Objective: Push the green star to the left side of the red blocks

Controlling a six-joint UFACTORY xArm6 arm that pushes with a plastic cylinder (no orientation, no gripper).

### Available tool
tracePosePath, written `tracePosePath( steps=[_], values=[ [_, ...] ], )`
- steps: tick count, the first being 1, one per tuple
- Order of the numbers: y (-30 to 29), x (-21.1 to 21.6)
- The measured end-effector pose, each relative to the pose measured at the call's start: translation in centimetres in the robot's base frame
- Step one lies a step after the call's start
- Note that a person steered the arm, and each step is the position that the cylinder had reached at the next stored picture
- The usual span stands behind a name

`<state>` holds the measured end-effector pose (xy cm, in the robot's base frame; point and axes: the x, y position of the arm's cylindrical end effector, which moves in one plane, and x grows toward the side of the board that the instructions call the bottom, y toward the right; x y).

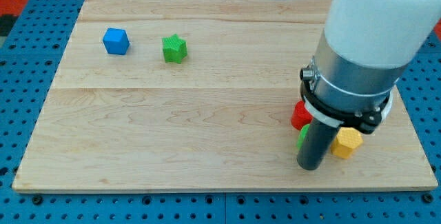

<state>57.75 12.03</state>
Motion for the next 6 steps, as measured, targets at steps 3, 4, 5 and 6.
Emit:
tracePosePath(
  steps=[3, 4, 5, 6],
  values=[
    [-17.7, -3.5],
    [-19.6, -6.9],
    [-19.7, -9.9],
    [-20.5, -14.6]
  ],
)
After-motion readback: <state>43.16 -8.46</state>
